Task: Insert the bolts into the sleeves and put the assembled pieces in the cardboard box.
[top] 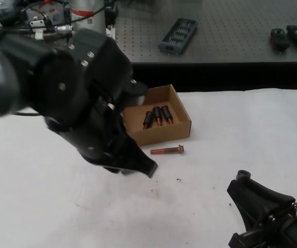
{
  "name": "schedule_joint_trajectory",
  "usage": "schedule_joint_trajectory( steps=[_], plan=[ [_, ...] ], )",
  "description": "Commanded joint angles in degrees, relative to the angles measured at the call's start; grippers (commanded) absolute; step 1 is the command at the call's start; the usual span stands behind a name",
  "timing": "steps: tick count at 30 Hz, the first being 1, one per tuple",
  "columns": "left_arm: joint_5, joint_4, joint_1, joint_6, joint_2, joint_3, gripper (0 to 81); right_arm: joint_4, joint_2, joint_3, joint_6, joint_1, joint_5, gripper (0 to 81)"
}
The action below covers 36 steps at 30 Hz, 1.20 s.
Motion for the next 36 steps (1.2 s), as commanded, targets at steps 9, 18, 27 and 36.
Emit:
schedule_joint_trajectory(
  steps=[9,18,27,36],
  plan=[
    [-5.92,7.44,0.80,36.82,-8.21,-0.55,0.6,-2.07,-0.52,-0.44,2.78,0.08,3.85,5.7],
    [-5.57,5.97,0.80,74.21,-8.21,1.41,0.6,-2.07,-0.52,-0.44,2.78,0.08,3.85,5.7],
    [-3.64,-8.35,0.80,101.40,-8.21,9.50,0.6,-2.35,-0.52,-0.44,2.78,0.08,3.85,5.7],
    [-2.50,-15.66,0.90,117.07,-7.81,18.99,0.6,-2.43,-0.52,-0.44,2.78,0.08,3.85,5.7]
  ],
)
